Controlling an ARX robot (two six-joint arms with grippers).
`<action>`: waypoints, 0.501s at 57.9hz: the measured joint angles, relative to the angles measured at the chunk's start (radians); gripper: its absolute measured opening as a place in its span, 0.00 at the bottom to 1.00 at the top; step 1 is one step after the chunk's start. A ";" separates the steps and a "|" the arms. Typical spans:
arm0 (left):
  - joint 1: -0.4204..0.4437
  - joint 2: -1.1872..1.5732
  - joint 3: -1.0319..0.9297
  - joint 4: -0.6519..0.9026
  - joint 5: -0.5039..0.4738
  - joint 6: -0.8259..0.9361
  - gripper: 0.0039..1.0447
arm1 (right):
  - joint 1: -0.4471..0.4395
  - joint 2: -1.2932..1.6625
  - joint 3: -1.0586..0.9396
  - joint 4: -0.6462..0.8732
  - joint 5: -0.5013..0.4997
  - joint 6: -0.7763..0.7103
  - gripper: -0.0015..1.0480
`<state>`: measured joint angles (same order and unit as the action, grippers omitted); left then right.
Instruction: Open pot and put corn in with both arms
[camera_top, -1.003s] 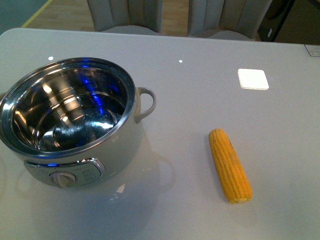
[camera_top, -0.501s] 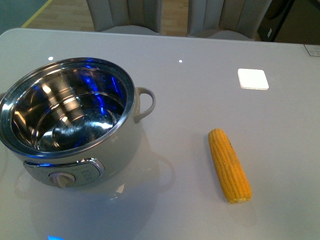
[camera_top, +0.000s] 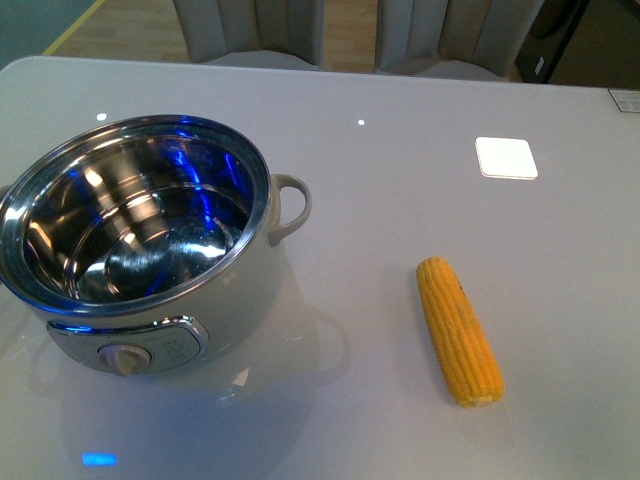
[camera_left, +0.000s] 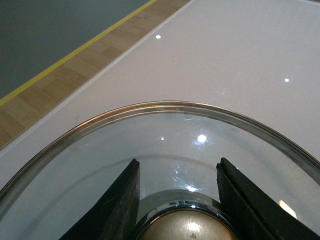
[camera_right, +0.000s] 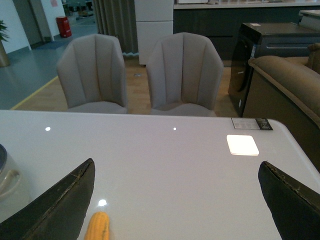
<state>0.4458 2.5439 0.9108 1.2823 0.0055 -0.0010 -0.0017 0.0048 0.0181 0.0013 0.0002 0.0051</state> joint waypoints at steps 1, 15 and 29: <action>0.000 0.008 0.003 0.002 0.003 0.000 0.39 | 0.000 0.000 0.000 0.000 0.000 0.000 0.92; -0.005 0.063 0.020 0.023 0.010 0.002 0.39 | 0.000 0.000 0.000 0.000 0.000 0.000 0.92; -0.013 0.098 0.028 0.063 0.002 0.010 0.39 | 0.000 0.000 0.000 0.000 0.000 0.000 0.92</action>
<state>0.4332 2.6415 0.9386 1.3449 0.0078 0.0086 -0.0017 0.0048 0.0181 0.0013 0.0002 0.0051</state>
